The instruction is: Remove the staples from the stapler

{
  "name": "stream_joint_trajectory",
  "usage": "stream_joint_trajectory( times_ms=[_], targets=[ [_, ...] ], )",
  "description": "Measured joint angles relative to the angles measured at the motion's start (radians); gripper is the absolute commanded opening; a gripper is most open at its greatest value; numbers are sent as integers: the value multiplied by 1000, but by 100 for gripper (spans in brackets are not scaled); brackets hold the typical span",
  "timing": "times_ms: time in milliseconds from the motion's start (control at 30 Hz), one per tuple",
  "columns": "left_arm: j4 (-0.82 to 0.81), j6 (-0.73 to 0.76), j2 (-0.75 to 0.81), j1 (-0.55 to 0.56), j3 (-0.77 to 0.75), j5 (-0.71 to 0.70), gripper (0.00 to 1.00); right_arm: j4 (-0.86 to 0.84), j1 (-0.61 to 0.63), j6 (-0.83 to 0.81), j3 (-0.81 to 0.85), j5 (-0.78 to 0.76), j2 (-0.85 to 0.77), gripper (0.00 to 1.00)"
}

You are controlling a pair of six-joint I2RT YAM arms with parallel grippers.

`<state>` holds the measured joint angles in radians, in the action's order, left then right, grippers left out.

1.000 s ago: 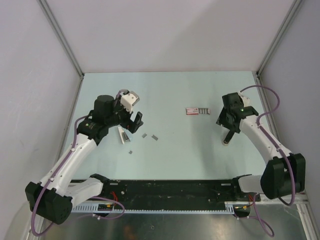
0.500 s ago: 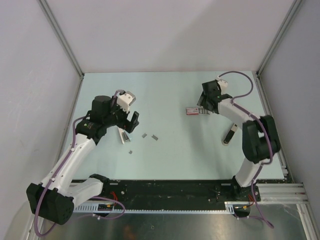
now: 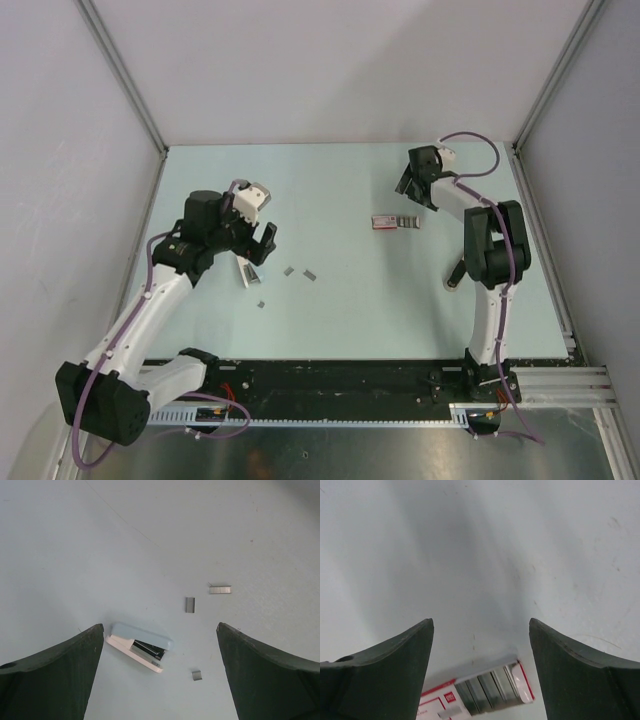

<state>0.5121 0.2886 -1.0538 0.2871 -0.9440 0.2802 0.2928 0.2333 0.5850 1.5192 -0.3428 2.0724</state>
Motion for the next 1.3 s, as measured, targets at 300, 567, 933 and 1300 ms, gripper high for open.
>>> stream_joint_trajectory(
  times_ms=[300,567,933,1300],
  targets=[
    [0,1,-3,-8,0,-14,100,55,0,-10,77,39,89,70],
    [0,3,-2,-9,0,-15,99,60,0,-10,63,48,89,68],
    [7,5,33,-9,0,-16,99,47,18,-9,-40,48,21,65],
    [7,5,45,-9,2,-16,99,122,81,6,-100,17,-30,62]
  ],
)
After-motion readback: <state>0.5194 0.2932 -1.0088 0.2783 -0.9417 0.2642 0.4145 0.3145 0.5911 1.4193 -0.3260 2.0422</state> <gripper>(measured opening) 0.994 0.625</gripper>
